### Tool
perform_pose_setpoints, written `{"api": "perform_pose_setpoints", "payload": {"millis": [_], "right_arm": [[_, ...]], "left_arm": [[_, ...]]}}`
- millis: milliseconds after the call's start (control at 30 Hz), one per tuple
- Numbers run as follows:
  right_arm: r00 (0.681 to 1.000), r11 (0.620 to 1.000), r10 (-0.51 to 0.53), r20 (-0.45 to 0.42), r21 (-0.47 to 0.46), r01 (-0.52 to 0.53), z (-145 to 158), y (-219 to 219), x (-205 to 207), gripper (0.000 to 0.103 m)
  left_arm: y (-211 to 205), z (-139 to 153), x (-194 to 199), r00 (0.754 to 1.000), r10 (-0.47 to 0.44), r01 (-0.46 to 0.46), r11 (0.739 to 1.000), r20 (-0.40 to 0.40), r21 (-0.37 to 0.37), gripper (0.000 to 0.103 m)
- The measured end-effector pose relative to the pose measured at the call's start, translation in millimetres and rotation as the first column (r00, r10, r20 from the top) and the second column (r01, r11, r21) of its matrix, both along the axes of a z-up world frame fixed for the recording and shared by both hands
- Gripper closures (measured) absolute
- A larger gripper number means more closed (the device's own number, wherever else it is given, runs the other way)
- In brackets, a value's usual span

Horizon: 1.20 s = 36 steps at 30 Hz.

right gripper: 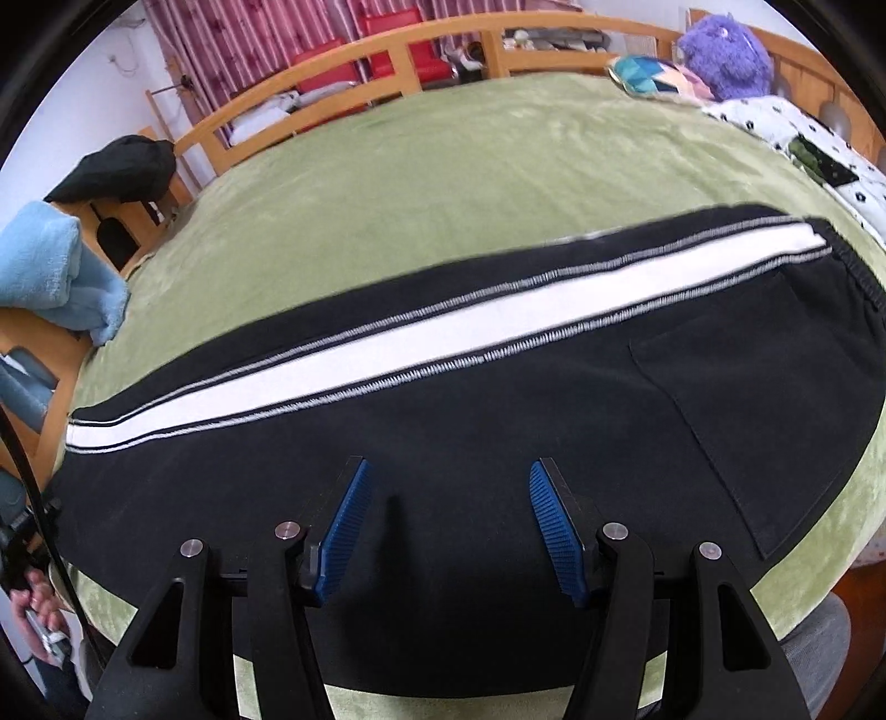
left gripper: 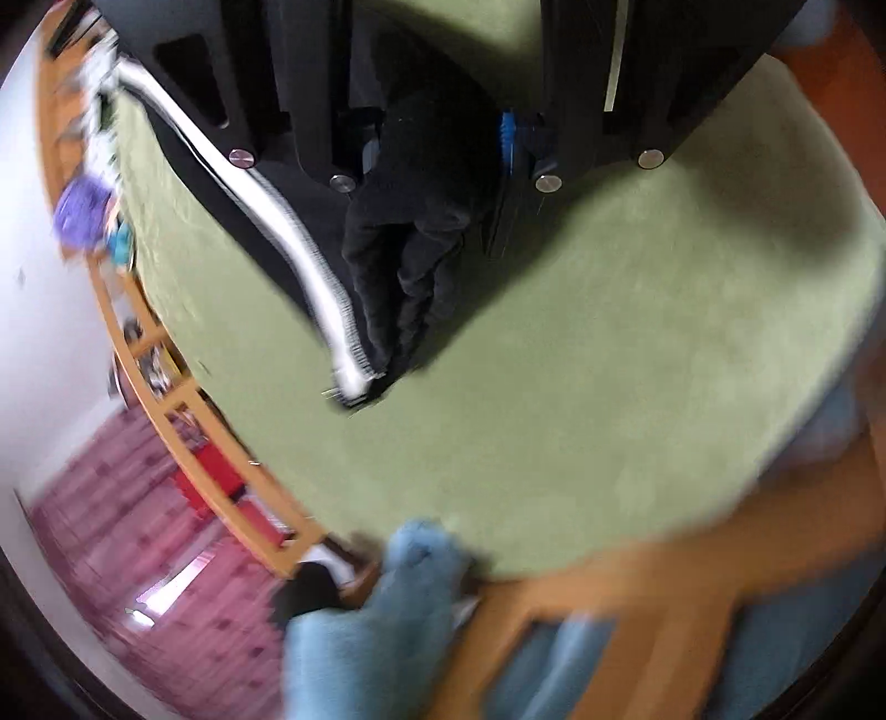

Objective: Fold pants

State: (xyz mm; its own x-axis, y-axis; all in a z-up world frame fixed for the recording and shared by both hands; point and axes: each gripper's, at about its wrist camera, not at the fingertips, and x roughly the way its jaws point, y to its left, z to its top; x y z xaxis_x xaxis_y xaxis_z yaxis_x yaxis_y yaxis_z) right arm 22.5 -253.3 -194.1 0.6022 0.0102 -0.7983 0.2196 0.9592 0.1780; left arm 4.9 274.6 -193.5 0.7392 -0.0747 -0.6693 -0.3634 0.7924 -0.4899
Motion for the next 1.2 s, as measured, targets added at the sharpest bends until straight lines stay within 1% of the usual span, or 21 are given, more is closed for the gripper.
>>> {"api": "perform_pose_setpoints", "payload": {"millis": [67,133,200,233,333,433,533,600,667,700,767,833,867,900,933,967,1000,1033,1067,1133,1200], "right_arm": [[0.999,0.999,0.013,0.035,-0.030,-0.012,7,1,-7,0.043],[0.998,0.998,0.031,0.058,-0.062,-0.027,14,0,-13,0.043],[0.997,0.996,0.044,0.071,-0.085,-0.038,17,-3,-20,0.043],[0.996,0.995,0.050,0.077,-0.092,-0.042,19,-5,-23,0.043],[0.993,0.992,0.059,0.105,-0.116,-0.047,25,-14,-34,0.043],[0.990,0.992,0.043,0.134,-0.120,-0.027,31,-36,-49,0.043],[0.987,0.996,0.008,0.162,-0.092,0.007,33,-64,-63,0.043],[0.985,0.997,-0.024,0.172,-0.071,0.037,32,-85,-74,0.043],[0.982,0.997,-0.058,0.177,-0.039,0.066,30,-106,-83,0.043],[0.982,0.997,-0.074,0.175,-0.020,0.078,28,-117,-88,0.043],[0.981,0.995,-0.098,0.168,0.000,0.099,25,-132,-96,0.043],[0.979,0.993,-0.118,0.169,0.007,0.118,21,-144,-106,0.043],[0.978,0.992,-0.123,0.167,0.015,0.122,18,-149,-110,0.043],[0.979,0.992,-0.123,0.163,0.020,0.121,16,-150,-112,0.043],[0.980,0.993,-0.121,0.158,0.025,0.119,13,-151,-114,0.043],[0.981,0.993,-0.120,0.150,0.029,0.117,9,-150,-114,0.043],[0.983,0.994,-0.111,0.144,0.035,0.107,6,-149,-112,0.043],[0.985,0.995,-0.093,0.143,0.044,0.088,2,-146,-111,0.043],[0.987,0.996,-0.074,0.142,0.053,0.068,0,-143,-108,0.043],[0.989,0.997,-0.046,0.142,0.073,0.036,-3,-134,-98,0.043],[0.988,0.994,-0.004,0.151,0.109,-0.013,-5,-120,-85,0.043]], "left_arm": [[-26,39,-1,0.998,-0.031,0.022,0.987,0.055,0.158,0.078],[-52,70,2,0.995,-0.063,0.040,0.967,0.083,0.253,0.078],[-77,96,3,0.983,-0.129,0.087,0.956,0.132,0.281,0.078],[-95,111,5,0.972,-0.182,0.130,0.943,0.148,0.306,0.078],[-155,150,7,0.935,-0.310,0.223,0.890,0.171,0.397,0.078],[-218,178,8,0.877,-0.436,0.340,0.860,0.201,0.380,0.079],[-290,192,9,0.822,-0.533,0.425,0.809,0.201,0.407,0.079],[-343,189,8,0.772,-0.605,0.497,0.766,0.195,0.409,0.079],[-397,174,10,0.717,-0.677,0.589,0.717,0.168,0.373,0.079],[-416,165,7,0.703,-0.696,0.619,0.700,0.146,0.356,0.079],[-458,129,11,0.678,-0.731,0.681,0.661,0.069,0.315,0.078],[-479,95,18,0.664,-0.748,0.721,0.640,0.002,0.267,0.074],[-487,75,23,0.645,-0.763,0.751,0.621,-0.045,0.224,0.066],[-485,60,29,0.622,-0.780,0.777,0.604,-0.074,0.177,0.063],[-483,45,32,0.596,-0.798,0.803,0.588,-0.091,0.096,0.059],[-479,36,32,0.584,-0.807,0.811,0.584,-0.087,0.028,0.050],[-469,30,28,0.585,-0.808,0.809,0.588,-0.064,-0.024,0.045],[-456,30,23,0.601,-0.798,0.797,0.602,-0.039,-0.042,0.033],[-444,34,18,0.614,-0.789,0.788,0.614,-0.015,-0.034,0.028],[-421,43,7,0.639,-0.769,0.769,0.639,0.016,0.017,0.025],[-390,51,-1,0.691,-0.722,0.718,0.690,0.024,0.089,0.023]]}}
